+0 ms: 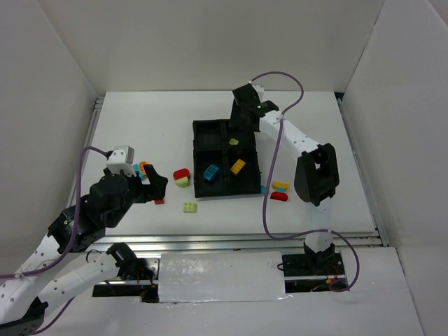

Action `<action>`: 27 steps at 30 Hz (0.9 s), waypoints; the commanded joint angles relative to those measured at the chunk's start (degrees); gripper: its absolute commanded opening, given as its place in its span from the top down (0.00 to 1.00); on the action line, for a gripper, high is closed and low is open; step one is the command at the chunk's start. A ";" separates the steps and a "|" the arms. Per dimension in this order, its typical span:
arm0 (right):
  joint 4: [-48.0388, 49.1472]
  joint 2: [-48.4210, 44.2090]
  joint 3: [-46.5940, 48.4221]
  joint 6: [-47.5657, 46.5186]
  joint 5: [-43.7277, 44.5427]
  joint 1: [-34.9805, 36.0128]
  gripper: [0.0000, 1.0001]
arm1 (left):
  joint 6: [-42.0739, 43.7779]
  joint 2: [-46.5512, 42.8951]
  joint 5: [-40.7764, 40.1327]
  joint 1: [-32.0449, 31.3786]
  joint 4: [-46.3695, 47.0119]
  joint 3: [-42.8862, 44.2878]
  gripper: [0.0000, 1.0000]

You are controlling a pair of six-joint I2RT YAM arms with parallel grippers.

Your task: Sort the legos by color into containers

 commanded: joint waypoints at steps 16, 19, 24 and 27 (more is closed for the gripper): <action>1.25 -49.68 -52.61 10.82 -4.56 -6.90 0.20 | 0.66 -1.63 -0.87 0.33 -2.00 -2.95 0.00; 0.63 -49.52 -56.65 12.05 -3.52 -7.08 0.18 | 0.57 -2.50 -0.78 0.25 -1.92 -3.12 0.01; 0.28 -44.07 -57.37 11.70 -2.03 -7.42 0.21 | 0.74 -3.74 0.10 0.33 -1.47 -3.57 0.01; 1.59 -40.99 -57.72 10.04 -1.85 -7.43 0.21 | 0.74 -3.65 0.28 0.25 -1.65 -3.56 0.01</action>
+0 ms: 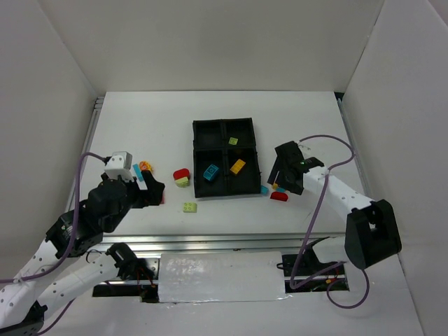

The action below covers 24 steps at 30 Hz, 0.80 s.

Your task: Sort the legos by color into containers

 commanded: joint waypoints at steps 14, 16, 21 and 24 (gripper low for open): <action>3.91 9.39 0.22 -5.71 -2.54 -2.49 0.30 | 1.40 -0.26 1.66 -0.22 1.70 -0.22 0.01; 4.25 10.80 0.40 -6.24 -4.12 -3.20 0.37 | 1.40 -0.26 1.75 -0.22 1.70 -0.13 0.00; 3.99 13.00 1.01 -6.68 -5.19 -3.73 0.51 | 1.31 -0.70 1.66 -0.30 1.61 -0.22 0.00; 4.26 12.74 0.93 -6.94 -4.92 -4.17 0.57 | 1.23 -0.70 1.75 -0.30 1.70 -0.14 0.01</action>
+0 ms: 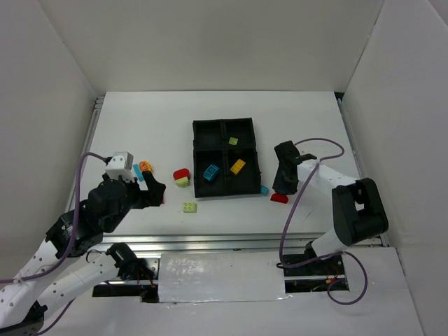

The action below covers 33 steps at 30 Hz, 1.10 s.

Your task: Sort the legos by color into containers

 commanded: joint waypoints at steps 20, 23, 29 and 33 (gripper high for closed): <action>-0.89 -9.80 1.34 -1.13 1.76 -1.09 0.83 | -1.03 5.10 7.24 -0.08 7.82 1.47 0.01; -2.03 -16.04 2.13 -1.92 1.67 0.58 0.84 | -2.61 7.03 9.18 -0.08 9.66 2.87 0.00; -3.09 -26.50 4.77 -7.36 -3.33 10.05 0.85 | -10.78 11.25 13.48 -0.08 15.11 5.69 0.00; -0.81 -31.60 5.65 -10.18 -2.73 25.16 0.86 | -15.18 14.67 20.15 -0.08 21.52 6.21 0.01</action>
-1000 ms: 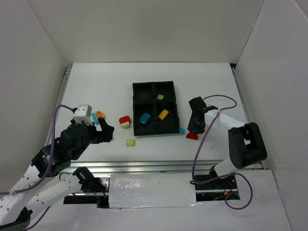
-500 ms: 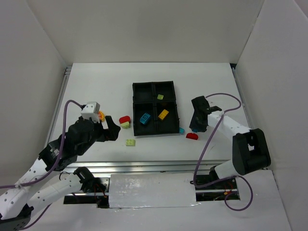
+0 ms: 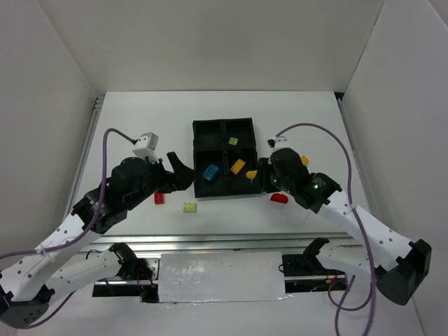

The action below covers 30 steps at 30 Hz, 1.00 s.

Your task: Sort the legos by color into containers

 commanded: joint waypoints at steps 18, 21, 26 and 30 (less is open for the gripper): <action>9.23 2.77 7.32 -6.26 7.83 30.80 0.87 | -12.03 12.81 22.98 -0.26 19.24 -2.29 0.15; 8.96 3.04 8.28 -6.43 8.54 30.98 0.87 | -11.94 13.52 24.21 -0.52 19.94 -2.81 0.16; 10.37 1.90 8.02 -7.14 7.40 30.98 0.87 | -12.03 14.39 25.36 -0.88 21.08 -4.22 0.29; 10.81 2.16 7.93 -7.66 6.26 31.07 0.87 | -11.94 15.98 26.68 -1.14 21.96 -4.40 0.34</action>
